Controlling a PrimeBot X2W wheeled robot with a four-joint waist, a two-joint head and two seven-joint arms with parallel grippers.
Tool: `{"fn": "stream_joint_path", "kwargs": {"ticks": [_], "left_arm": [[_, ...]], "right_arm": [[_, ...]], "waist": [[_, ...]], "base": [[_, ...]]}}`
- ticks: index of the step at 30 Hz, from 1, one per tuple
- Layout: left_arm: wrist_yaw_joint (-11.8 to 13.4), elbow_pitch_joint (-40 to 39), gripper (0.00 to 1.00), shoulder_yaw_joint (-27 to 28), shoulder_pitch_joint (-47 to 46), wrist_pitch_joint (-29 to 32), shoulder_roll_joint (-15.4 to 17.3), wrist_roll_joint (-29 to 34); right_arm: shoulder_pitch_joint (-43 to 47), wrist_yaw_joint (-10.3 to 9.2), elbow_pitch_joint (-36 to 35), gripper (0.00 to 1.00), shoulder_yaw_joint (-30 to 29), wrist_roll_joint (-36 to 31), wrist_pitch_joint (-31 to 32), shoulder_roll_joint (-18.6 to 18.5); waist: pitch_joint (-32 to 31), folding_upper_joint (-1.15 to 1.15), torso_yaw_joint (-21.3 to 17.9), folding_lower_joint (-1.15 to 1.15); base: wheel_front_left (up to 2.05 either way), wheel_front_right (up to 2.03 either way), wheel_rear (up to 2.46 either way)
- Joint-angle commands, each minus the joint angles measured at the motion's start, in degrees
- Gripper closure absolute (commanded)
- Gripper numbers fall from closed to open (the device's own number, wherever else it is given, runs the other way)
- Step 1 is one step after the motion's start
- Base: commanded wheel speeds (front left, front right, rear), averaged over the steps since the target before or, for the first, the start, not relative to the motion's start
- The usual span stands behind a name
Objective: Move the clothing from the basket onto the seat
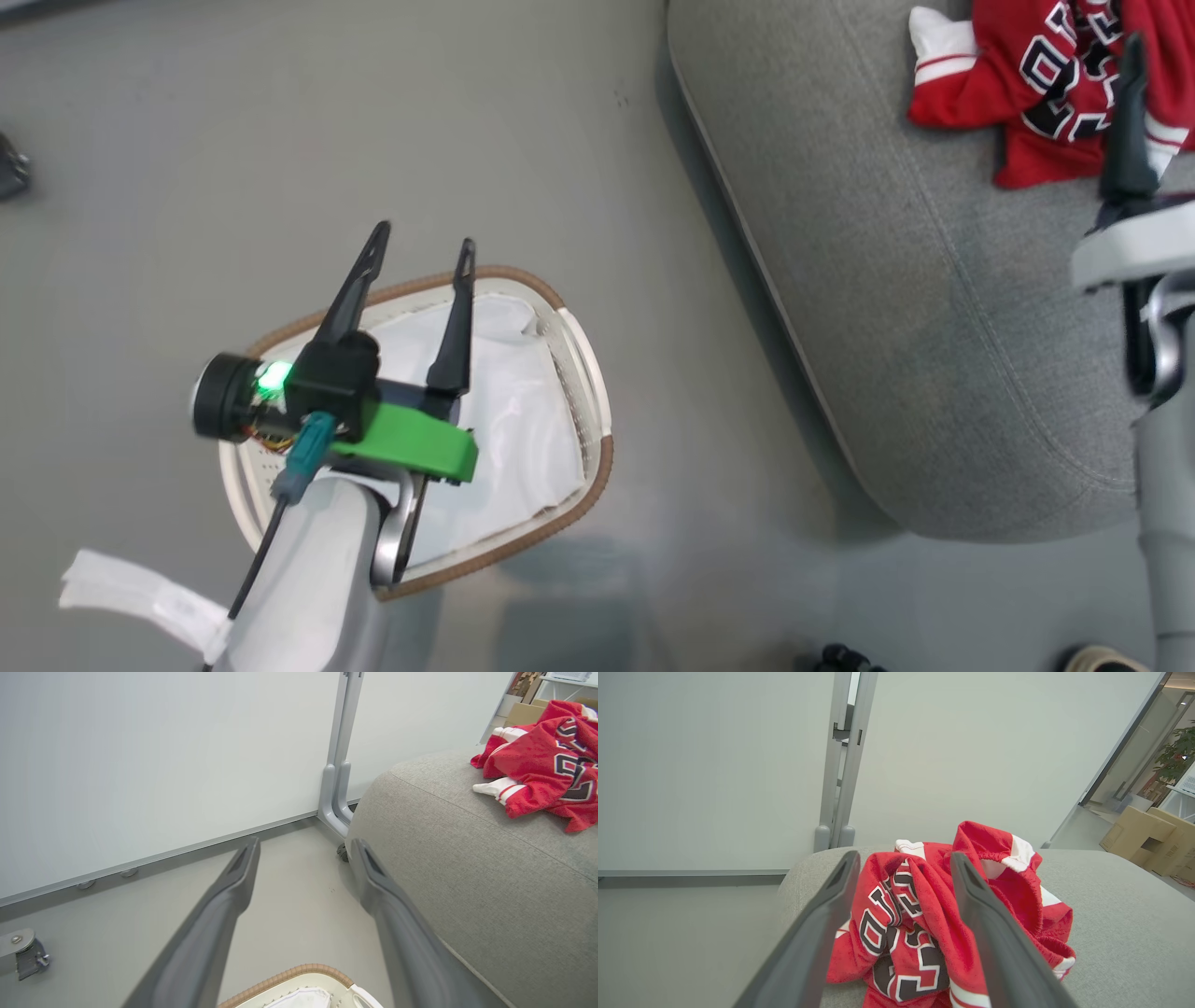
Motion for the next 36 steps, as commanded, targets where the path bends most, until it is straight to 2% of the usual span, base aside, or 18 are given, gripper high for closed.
{"fn": "stream_joint_path", "kwargs": {"ticks": [1,9,14,23,31,36], "left_arm": [[0.79,0.00,0.00,1.17,1.85,0.02,-0.18,-0.17],[3.77,-0.77,0.00,8.66,9.82,0.01,-0.37,0.85],[3.70,-1.01,0.00,11.83,13.51,0.01,-0.56,1.23],[4.01,1.08,0.00,16.09,17.51,0.02,-0.80,1.90],[0.59,0.89,0.00,18.13,21.64,0.02,-1.03,-0.18],[-0.56,0.50,0.00,18.64,23.95,0.03,-1.10,-0.77]], "right_arm": [[2.47,-0.08,-0.66,0.00,0.71,0.89,0.01,0.71],[10.85,-0.08,-3.92,0.00,8.21,1.36,0.01,3.80],[14.61,-0.08,-2.67,0.00,10.84,1.74,0.01,5.61],[19.76,-0.08,-1.52,0.00,13.96,2.39,0.01,8.28],[25.18,-0.08,-1.83,0.00,14.28,3.37,0.01,9.04],[26.87,-0.08,-2.05,0.00,14.50,3.44,0.01,9.20]], "waist": [[-5.68,0.00,2.50,0.00],[-12.74,0.00,8.48,0.00],[-15.98,0.00,11.29,0.00],[-19.29,0.00,13.22,0.00],[-22.04,0.00,13.98,0.00],[-22.92,0.00,14.65,0.00]], "base": [[0.00,0.00,0.00],[0.00,0.00,0.00],[0.00,0.00,0.00],[0.00,0.00,0.00],[0.00,0.00,0.00],[0.00,0.00,0.00]]}}
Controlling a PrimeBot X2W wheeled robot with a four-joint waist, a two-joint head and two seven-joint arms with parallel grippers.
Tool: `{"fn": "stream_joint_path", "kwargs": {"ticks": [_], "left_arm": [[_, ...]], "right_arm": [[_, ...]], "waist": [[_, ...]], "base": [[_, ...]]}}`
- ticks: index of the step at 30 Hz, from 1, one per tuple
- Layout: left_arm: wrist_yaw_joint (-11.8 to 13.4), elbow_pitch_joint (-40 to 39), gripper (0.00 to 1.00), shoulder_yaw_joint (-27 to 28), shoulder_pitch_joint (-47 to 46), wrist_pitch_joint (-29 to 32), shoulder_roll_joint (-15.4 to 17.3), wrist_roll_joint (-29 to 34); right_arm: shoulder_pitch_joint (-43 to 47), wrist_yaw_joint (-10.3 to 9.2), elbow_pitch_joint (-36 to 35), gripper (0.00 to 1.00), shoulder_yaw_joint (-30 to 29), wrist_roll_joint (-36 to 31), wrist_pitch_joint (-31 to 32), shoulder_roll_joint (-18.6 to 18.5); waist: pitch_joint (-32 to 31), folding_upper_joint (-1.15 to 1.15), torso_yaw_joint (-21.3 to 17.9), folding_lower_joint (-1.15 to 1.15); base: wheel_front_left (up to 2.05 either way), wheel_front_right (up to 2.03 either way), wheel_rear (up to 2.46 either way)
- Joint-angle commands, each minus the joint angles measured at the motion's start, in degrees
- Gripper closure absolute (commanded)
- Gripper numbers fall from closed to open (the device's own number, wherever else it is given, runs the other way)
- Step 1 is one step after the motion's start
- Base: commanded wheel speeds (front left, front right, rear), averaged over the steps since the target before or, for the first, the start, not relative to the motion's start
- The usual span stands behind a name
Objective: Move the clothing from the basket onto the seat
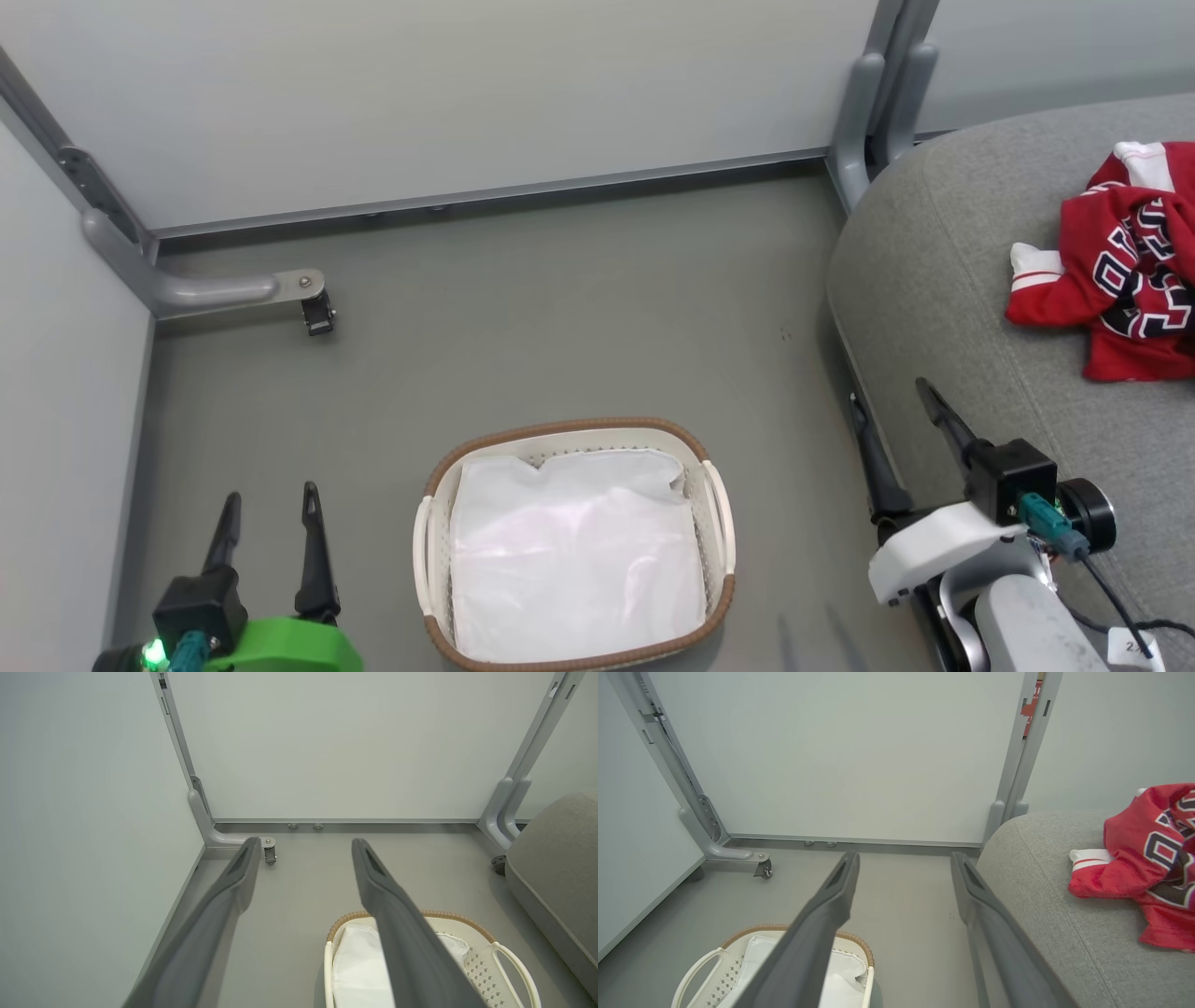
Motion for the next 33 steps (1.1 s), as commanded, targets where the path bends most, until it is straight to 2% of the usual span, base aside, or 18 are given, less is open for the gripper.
{"fn": "stream_joint_path", "kwargs": {"ticks": [1,5,17,33], "left_arm": [[-0.04,0.05,1.00,0.00,0.20,0.00,-0.01,-0.13],[-0.07,2.05,1.00,0.17,0.15,0.42,-0.30,-0.89],[-0.79,1.48,1.00,1.02,-1.06,4.01,-0.24,-14.60],[-1.59,0.60,1.00,1.67,-2.24,7.67,-0.17,-29.80]], "right_arm": [[0.14,0.00,0.02,1.00,0.03,0.01,0.00,0.04],[0.95,0.00,1.57,1.00,0.00,0.86,0.26,0.40],[1.45,-0.01,0.51,1.00,-1.80,14.86,3.81,0.33],[2.07,-0.02,-0.68,1.00,-3.68,30.37,7.63,0.25]], "waist": [[-0.09,0.00,0.11,0.00],[-0.18,0.00,0.15,0.00],[-0.60,0.00,0.26,0.00],[-1.16,0.00,0.41,0.00]], "base": [[0.00,0.00,0.00],[0.00,0.00,0.00],[0.00,0.00,0.00],[0.00,0.00,0.00]]}}
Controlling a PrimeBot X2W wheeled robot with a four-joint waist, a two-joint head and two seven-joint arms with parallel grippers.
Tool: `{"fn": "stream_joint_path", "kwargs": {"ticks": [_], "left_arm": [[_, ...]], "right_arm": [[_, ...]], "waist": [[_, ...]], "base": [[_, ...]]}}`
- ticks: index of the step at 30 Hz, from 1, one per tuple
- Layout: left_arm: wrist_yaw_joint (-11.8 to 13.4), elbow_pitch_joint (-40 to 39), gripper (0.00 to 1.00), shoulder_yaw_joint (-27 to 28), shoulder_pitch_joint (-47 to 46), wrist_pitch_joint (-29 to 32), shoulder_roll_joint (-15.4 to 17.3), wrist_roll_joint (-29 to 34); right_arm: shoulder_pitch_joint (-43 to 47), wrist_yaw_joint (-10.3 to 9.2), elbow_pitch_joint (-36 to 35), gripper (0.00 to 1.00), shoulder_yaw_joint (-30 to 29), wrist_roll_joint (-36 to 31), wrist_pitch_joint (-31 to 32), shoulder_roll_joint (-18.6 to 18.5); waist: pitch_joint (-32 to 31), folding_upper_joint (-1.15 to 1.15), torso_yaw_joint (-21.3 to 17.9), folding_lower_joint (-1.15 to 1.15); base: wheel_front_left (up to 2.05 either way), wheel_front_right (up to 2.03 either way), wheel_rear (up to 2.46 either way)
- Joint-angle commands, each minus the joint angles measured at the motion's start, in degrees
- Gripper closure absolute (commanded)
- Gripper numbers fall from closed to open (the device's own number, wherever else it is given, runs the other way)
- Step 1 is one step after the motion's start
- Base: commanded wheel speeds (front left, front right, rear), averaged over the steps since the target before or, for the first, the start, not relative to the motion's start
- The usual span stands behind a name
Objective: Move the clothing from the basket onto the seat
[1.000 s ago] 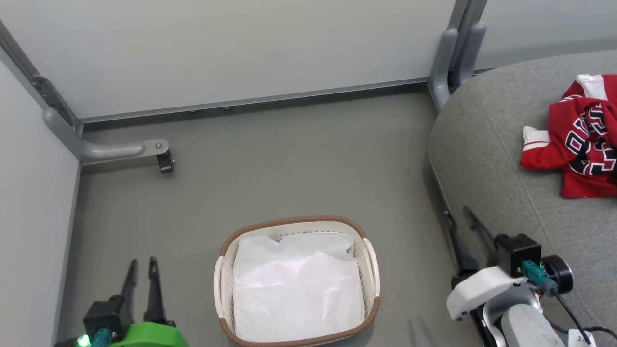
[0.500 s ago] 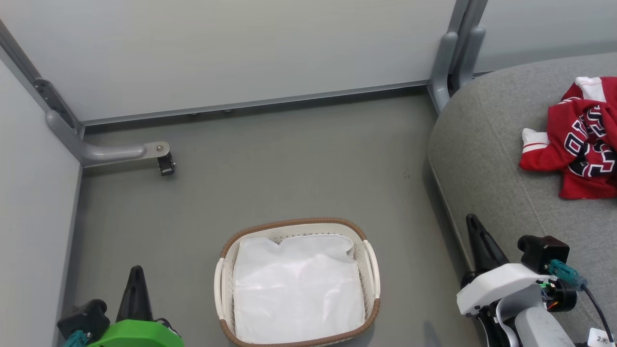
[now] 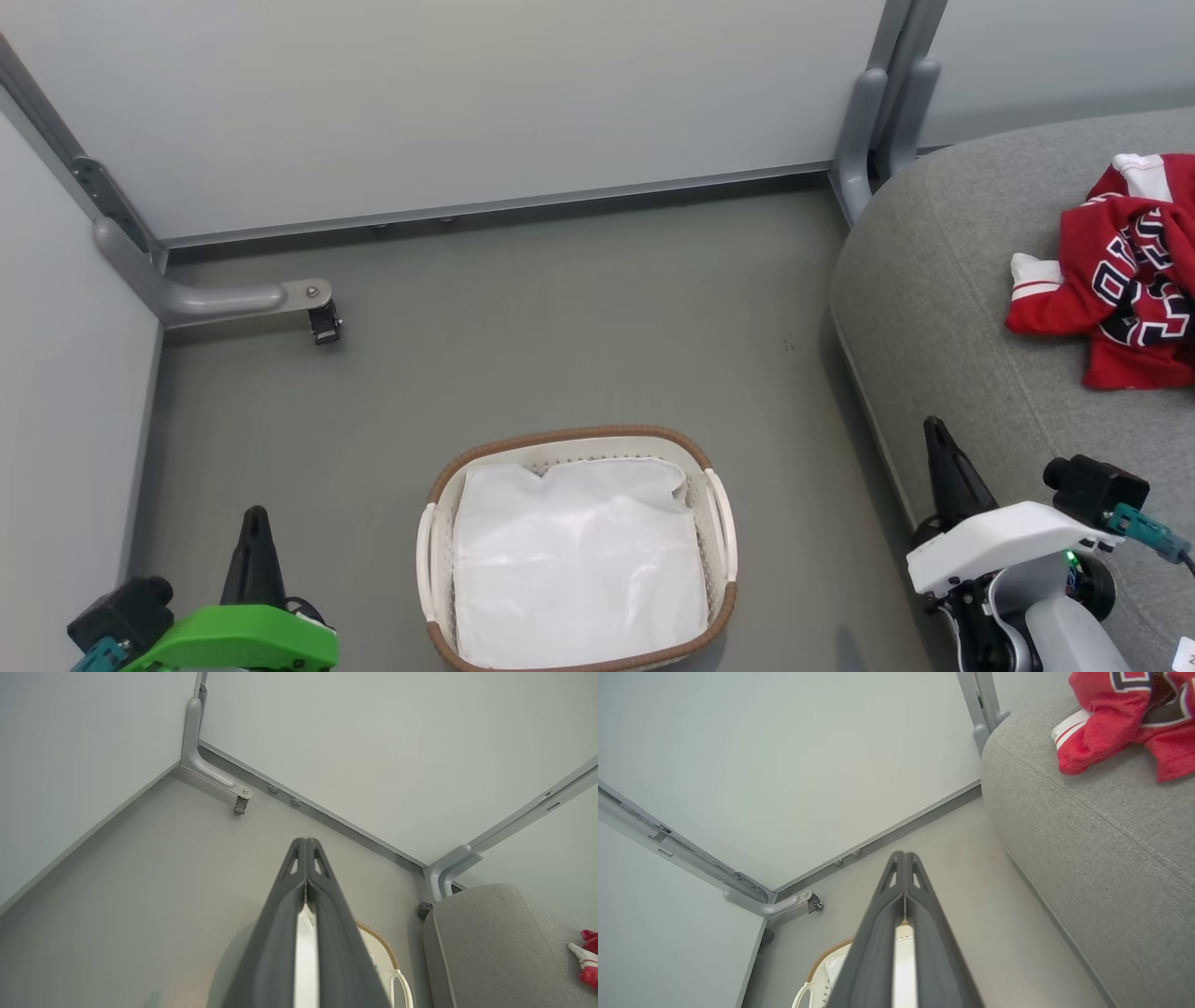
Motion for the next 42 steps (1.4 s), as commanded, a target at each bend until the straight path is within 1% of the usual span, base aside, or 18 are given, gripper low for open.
{"fn": "stream_joint_path", "kwargs": {"ticks": [1,19,42], "left_arm": [[-0.34,-0.86,1.00,0.21,-1.67,0.43,0.30,-2.13],[-1.13,-1.53,1.00,1.07,-2.92,4.08,0.38,-16.38],[-1.85,-2.08,1.00,1.85,-4.22,7.79,0.47,-31.02]], "right_arm": [[-0.12,-0.02,-1.03,1.00,-0.44,2.29,0.48,-0.23],[0.44,-0.03,-2.09,1.00,-2.26,16.81,4.14,-0.32],[1.13,-0.04,-3.16,1.00,-4.17,31.79,7.92,-0.41]], "waist": [[-0.05,0.00,0.02,0.00],[-0.68,0.00,0.18,0.00],[-1.48,0.00,0.38,0.00]], "base": [[0.00,0.00,0.00],[0.00,0.00,0.00],[0.00,0.00,0.00]]}}
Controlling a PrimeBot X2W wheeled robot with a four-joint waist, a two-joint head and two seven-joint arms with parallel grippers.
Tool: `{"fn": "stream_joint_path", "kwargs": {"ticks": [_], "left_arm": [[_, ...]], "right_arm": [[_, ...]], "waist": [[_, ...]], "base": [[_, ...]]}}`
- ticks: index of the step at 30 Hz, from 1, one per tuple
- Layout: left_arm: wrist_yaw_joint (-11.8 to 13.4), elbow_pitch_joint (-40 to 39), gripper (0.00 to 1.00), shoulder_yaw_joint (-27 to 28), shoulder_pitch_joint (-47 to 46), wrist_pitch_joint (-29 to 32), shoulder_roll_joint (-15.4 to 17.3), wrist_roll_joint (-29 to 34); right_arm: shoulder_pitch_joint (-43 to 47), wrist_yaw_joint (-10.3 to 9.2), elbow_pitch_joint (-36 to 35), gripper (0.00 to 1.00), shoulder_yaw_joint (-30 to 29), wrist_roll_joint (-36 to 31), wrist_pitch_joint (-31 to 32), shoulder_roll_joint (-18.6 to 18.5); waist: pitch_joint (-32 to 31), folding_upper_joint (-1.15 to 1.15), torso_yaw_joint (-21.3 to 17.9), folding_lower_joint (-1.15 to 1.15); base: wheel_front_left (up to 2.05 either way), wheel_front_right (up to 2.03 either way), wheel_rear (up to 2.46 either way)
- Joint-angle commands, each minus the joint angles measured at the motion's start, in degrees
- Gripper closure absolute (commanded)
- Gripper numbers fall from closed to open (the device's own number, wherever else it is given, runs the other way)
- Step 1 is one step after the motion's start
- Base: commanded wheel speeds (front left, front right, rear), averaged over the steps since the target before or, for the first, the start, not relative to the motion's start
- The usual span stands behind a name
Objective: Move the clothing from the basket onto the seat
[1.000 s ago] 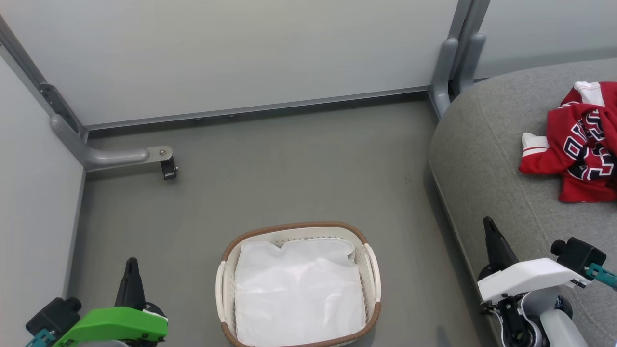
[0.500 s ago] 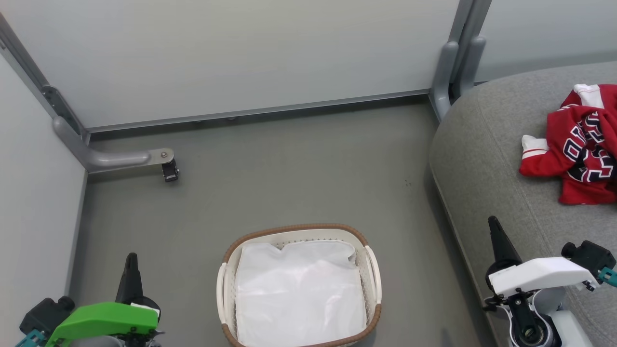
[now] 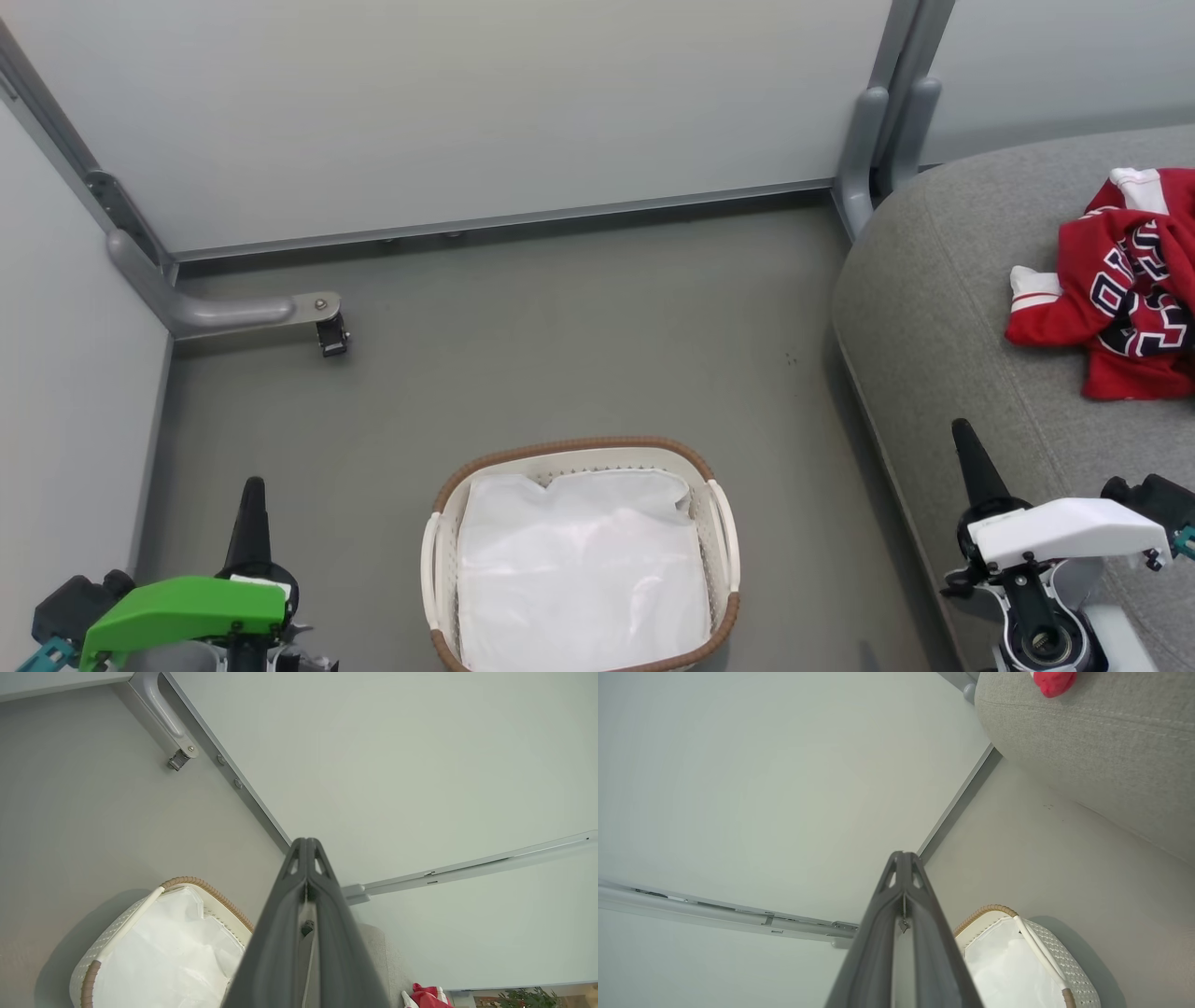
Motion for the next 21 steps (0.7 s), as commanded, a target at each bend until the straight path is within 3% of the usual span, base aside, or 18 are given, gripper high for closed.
{"fn": "stream_joint_path", "kwargs": {"ticks": [1,21], "left_arm": [[-0.25,-0.51,1.00,0.17,-1.57,0.31,0.42,-1.70],[-0.84,-0.95,1.00,0.82,-2.47,3.02,0.48,-12.24]], "right_arm": [[0.43,-0.03,-0.79,1.00,-0.37,1.67,0.43,-0.31],[0.78,-0.03,-1.48,1.00,-1.69,12.41,3.12,-0.38]], "waist": [[-0.05,0.00,0.02,0.00],[-0.75,0.00,0.19,0.00]], "base": [[0.00,0.00,0.00],[0.00,0.00,0.00]]}}
